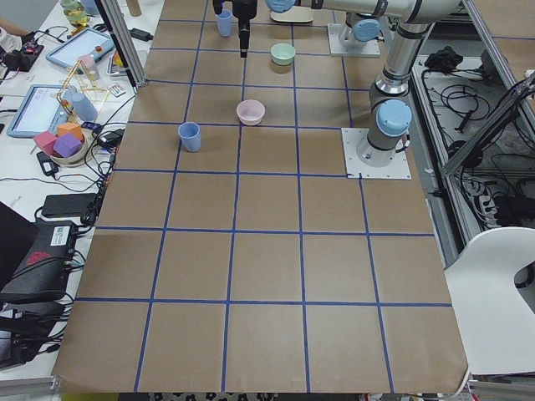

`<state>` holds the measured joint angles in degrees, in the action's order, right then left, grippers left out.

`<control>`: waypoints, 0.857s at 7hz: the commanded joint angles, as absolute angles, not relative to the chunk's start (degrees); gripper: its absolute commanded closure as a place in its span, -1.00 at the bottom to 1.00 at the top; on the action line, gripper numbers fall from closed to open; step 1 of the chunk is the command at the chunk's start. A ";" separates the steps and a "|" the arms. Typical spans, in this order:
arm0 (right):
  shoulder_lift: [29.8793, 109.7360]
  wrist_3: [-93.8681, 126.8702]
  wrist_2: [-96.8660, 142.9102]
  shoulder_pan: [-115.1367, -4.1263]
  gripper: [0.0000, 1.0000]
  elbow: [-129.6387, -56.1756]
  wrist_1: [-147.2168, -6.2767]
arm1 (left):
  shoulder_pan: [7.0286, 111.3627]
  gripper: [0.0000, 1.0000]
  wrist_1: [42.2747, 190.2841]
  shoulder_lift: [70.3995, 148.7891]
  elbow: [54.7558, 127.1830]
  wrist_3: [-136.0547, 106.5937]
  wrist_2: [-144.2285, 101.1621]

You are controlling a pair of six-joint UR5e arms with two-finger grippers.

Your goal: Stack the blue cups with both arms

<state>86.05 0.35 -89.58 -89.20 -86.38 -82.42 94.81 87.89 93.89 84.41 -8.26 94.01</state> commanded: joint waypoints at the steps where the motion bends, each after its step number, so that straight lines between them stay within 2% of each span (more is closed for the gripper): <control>1: 86.04 0.26 -89.56 -89.21 -1.00 -86.40 -82.53 | 94.75 -1.00 87.98 93.87 84.46 -8.26 93.96; 4: 85.96 0.26 -89.56 -89.30 -1.00 -86.48 -82.79 | 94.48 -1.00 87.46 95.17 83.41 -8.26 93.87; 6: 85.96 0.26 -89.56 -89.12 -1.00 -86.57 -82.79 | 92.73 -1.00 82.47 103.92 80.70 -5.13 94.57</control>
<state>85.96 0.26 -89.56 -89.22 -86.53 -82.77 93.59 85.25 98.82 82.49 -7.38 94.32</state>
